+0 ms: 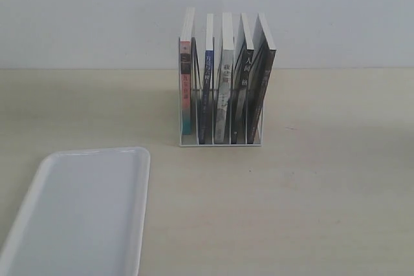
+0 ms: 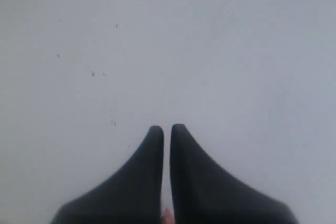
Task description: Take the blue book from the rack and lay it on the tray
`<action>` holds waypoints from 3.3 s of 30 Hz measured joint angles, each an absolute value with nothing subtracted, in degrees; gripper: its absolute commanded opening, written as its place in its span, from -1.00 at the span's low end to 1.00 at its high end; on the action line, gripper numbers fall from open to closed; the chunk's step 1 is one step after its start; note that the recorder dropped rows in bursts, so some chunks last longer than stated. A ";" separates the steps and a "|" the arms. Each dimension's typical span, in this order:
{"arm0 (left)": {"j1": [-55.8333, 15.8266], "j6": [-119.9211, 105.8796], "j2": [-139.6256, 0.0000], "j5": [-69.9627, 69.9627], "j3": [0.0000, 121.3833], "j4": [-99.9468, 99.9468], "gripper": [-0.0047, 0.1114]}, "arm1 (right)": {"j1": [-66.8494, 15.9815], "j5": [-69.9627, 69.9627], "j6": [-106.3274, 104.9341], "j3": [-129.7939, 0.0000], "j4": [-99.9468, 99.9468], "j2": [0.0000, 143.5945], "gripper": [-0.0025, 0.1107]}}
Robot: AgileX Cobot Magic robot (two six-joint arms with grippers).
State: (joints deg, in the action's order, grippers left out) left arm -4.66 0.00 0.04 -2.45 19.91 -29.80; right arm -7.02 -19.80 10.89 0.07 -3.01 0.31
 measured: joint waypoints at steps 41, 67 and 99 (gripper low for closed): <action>-4.66 -29.22 -72.27 -35.98 57.01 -32.38 0.35 | -7.02 -19.80 10.89 0.07 -3.01 0.31 -0.93; -19.89 -34.60 -101.80 -30.15 85.05 -38.26 0.34 | -7.02 -19.80 10.89 0.07 -3.01 0.31 -0.93; -25.25 -30.41 -107.90 -5.29 80.19 -24.62 0.28 | -7.02 -19.80 10.89 0.07 -3.01 0.31 -0.93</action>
State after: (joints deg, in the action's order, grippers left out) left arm -25.25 -30.41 -107.90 -5.29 80.19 -24.62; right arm -7.02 -19.80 10.89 0.07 -3.01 0.31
